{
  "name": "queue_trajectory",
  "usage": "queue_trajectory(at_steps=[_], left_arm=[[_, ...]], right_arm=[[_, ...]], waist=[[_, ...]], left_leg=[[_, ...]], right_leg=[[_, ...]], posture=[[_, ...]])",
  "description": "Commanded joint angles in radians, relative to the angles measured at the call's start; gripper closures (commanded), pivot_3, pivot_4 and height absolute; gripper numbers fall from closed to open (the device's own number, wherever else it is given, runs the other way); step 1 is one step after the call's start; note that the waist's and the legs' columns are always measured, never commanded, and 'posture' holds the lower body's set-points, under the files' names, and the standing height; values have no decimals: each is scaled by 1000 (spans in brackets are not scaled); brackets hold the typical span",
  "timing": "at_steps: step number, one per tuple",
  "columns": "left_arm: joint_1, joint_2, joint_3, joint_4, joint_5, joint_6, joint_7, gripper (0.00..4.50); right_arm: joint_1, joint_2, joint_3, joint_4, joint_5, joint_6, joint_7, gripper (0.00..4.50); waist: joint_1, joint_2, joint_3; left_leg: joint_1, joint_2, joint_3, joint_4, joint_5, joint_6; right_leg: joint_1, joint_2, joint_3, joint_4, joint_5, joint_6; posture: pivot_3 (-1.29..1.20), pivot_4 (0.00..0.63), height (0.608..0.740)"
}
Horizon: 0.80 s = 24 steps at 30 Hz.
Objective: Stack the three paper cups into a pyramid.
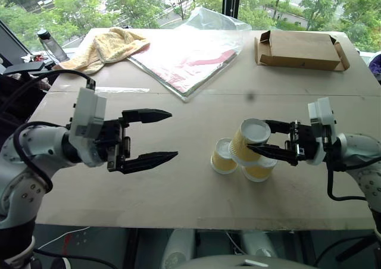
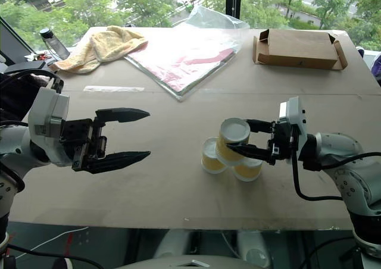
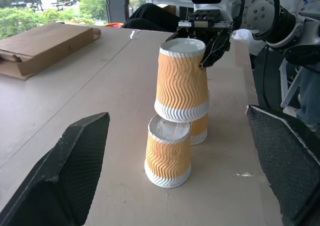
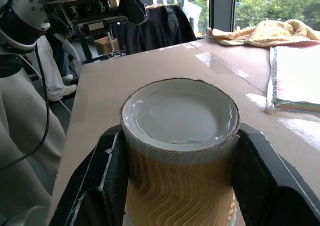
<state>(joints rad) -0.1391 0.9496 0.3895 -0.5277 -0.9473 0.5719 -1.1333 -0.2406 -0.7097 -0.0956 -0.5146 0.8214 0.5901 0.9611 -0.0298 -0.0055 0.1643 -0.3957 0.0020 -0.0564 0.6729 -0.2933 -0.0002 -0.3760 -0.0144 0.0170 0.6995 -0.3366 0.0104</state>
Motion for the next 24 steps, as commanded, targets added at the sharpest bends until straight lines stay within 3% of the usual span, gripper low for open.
queue_trajectory(at_steps=[1, 9, 11, 15, 24], left_arm=[[-15, 9, 10, 0, -2, -14, -13, 0], [-25, 5, 2, 5, -1, -12, -21, 0], [-26, 5, 0, 5, -1, -12, -21, 0], [-22, 4, 3, 4, -3, -11, -24, 0], [0, -3, -13, -9, 14, -17, -26, 0]], right_arm=[[12, -20, -18, -22, -19, -24, 8, 2429], [21, -28, -16, -33, -16, -23, 4, 2429], [27, -38, -17, -35, -13, -18, 10, 1433], [34, -23, -33, -43, -9, -36, -13, 33], [107, -61, -185, -60, 55, -45, -1, 33]], waist=[[0, 0, 0], [2, 0, 0], [2, 0, 0], [5, 0, 0], [16, 0, 0]], left_leg=[[0, 0, 0, 0, 0, 0], [0, 0, 0, 0, 0, 0], [0, 0, 0, 0, 0, 0], [0, 0, 0, 1, 0, 0], [0, 0, 0, 1, 0, 0]], right_leg=[[0, 0, 0, 0, 0, 0], [0, 0, 0, 0, 0, 0], [0, 0, 0, 0, 0, 0], [0, 0, 0, 0, 0, 0], [0, 0, 0, 0, 0, 0]], posture=[[0, 150, 740], [0, 150, 740], [0, 150, 740], [0, 150, 740], [0, 150, 740]])
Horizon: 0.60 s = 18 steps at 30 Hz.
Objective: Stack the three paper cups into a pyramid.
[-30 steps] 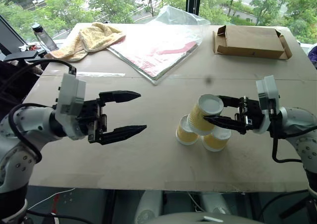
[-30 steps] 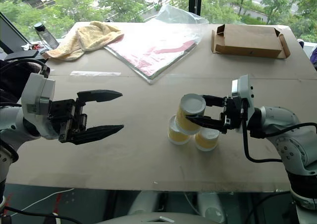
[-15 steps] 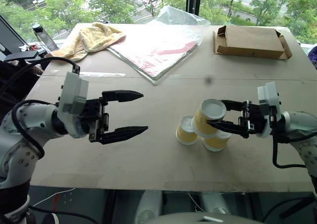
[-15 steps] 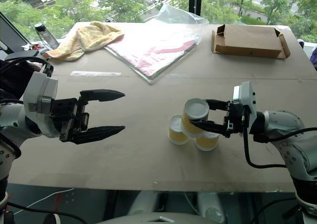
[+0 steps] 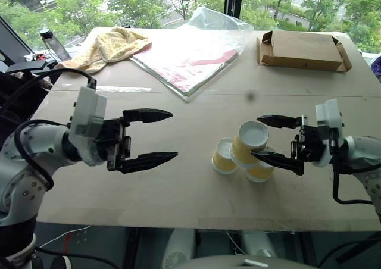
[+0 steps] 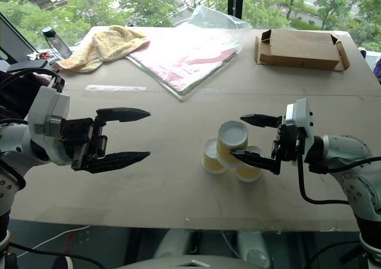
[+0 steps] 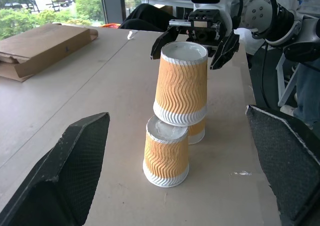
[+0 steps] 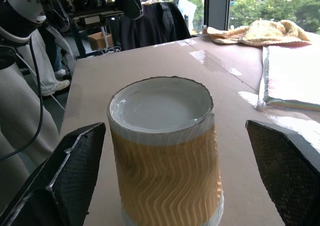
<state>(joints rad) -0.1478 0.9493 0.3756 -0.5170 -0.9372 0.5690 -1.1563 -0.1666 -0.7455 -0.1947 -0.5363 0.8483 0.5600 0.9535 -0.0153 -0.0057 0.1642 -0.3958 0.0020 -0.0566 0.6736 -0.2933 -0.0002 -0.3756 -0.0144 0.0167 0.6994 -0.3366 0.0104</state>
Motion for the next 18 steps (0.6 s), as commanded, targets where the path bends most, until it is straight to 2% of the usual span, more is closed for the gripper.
queue_trajectory(at_steps=[1, 4, 7, 10, 13, 17, 18], left_arm=[[16, -4, -5, -24, 12, -15, 2, 0], [52, -40, -30, -38, 54, -17, 72, 0], [114, -85, -32, -43, 88, -29, 129, 0], [236, -129, -71, -55, 172, -36, 191, 0], [332, -185, -144, -30, 346, -144, 260, 0], [423, -260, -211, 17, 473, -290, 277, 0], [434, -276, -223, 24, 501, -321, 286, 0]], right_arm=[[62, -34, -118, -44, 24, -22, 10, 33], [243, -68, -257, -90, 29, -20, 67, 33], [416, -10, -354, -111, 20, -94, 103, 33], [636, 16, -350, -38, -109, -184, 205, 33], [670, 84, -313, 90, -177, -317, 239, 33], [627, 145, -263, 251, -271, -475, 255, 33], [611, 159, -255, 275, -273, -495, 253, 33]], waist=[[4, 0, 0], [11, 0, 0], [13, -1, -1], [9, 0, -2], [1, 0, -2], [-1, -1, -1], [0, 0, -1]], left_leg=[[0, 0, 0, 0, 0, 0], [0, 0, -1, 1, 0, 0], [-1, 0, -1, 0, 0, 0], [1, 0, -1, 1, 0, 0], [11, 0, 1, -2, -3, 5], [35, 0, 4, -6, -3, 5], [36, 0, 4, -7, -3, 5]], right_leg=[[0, 0, 0, 0, 0, 0], [1, 0, -1, 0, 0, 0], [2, 0, -1, -2, 0, 0], [3, 0, -1, -1, 0, 0], [11, 0, 2, -3, 0, 0], [32, 0, 5, -5, -1, 0], [33, 0, 5, -5, -1, -1]], posture=[[0, 150, 740], [0, 150, 740], [0, 150, 740], [0, 150, 740], [0, 150, 740], [0, 150, 740], [0, 150, 740]])
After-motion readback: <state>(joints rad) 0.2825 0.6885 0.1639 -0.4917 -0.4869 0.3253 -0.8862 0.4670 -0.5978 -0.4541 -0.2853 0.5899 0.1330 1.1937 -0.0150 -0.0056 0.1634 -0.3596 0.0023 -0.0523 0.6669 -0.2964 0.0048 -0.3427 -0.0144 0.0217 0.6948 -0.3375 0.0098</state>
